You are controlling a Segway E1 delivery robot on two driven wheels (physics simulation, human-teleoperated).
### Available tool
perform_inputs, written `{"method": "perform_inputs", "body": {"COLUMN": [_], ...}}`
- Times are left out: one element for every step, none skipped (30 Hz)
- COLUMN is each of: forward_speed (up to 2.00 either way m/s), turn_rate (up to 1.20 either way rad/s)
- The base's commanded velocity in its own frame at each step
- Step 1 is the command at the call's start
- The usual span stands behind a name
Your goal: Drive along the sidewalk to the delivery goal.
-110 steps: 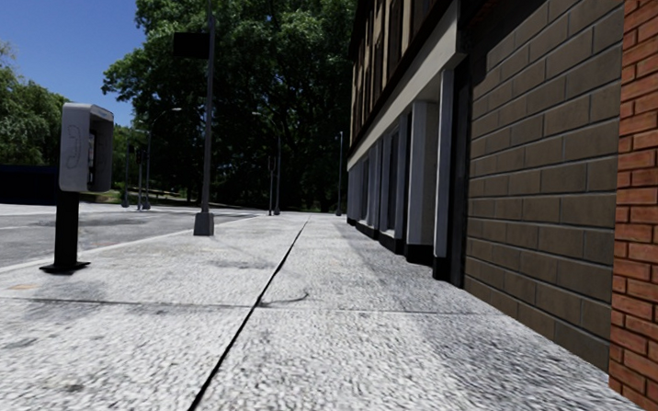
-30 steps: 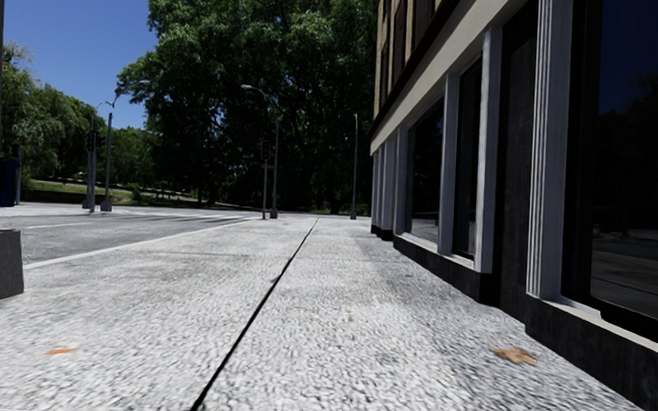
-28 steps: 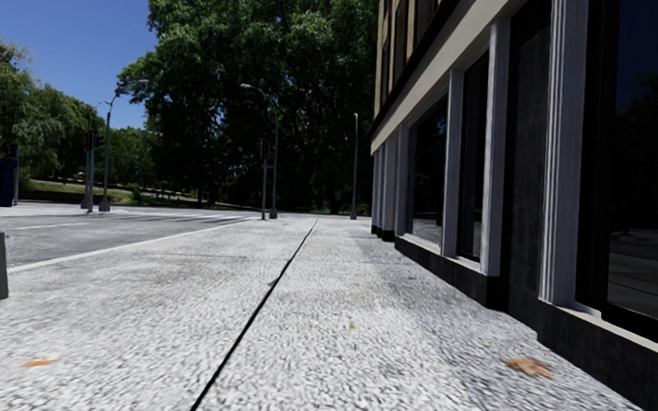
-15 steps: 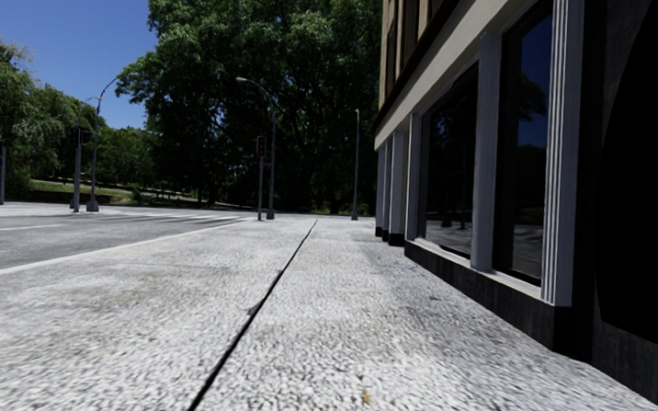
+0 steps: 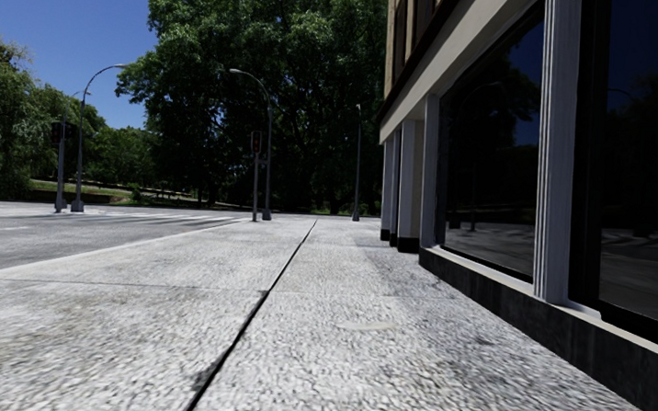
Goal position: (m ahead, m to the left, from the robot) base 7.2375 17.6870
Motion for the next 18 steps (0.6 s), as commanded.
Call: {"method": "perform_inputs", "body": {"forward_speed": [2.00,2.00,2.00,2.00,2.00,2.00,2.00,2.00,2.00,2.00,2.00,2.00,2.00,2.00,2.00,2.00,2.00,2.00], "turn_rate": [0.00,0.00,0.00,0.00,0.00,0.00,0.00,0.00,0.00,0.00,0.00,0.00,0.00,0.00,0.00,0.00,0.00,0.00]}}
